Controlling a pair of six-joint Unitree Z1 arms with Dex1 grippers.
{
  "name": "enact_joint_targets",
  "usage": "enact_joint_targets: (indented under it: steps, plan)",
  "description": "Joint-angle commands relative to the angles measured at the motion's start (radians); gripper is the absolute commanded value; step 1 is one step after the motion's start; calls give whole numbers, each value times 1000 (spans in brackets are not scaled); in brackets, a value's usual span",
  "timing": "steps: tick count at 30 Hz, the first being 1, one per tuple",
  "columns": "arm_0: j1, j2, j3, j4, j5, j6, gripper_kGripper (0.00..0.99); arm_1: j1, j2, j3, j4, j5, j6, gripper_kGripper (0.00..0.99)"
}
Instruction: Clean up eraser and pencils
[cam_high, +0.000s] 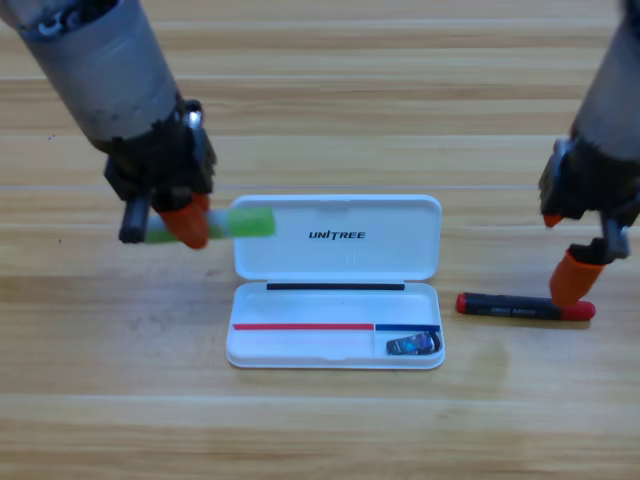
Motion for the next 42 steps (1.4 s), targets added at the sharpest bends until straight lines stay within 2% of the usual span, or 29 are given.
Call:
enact_joint_targets:
  steps: [1,6,16,21,28,33,42]
  plan:
    - [-114,58,16,10,-40,13,0,-62,197,-46,-25,-7,-29,905]
    - [-153,112,1,2,-62,13,0,-65,257,-55,-34,-2,-43,838]
    - [-185,247,-45,-12,-68,-12,0,-65,299,-54,-56,8,-69,802]
    - [-186,308,-108,-10,-63,-58,0,-65,319,-57,-65,28,-95,548]
    - [-186,382,-176,5,-34,-113,0,-65,348,-57,-74,28,-113,5]
    - [-185,385,-183,5,4,-128,0,-65,329,-52,-73,11,-107,0]
    - [-185,369,-163,5,34,-125,0,-46,142,-35,-16,25,-70,0]
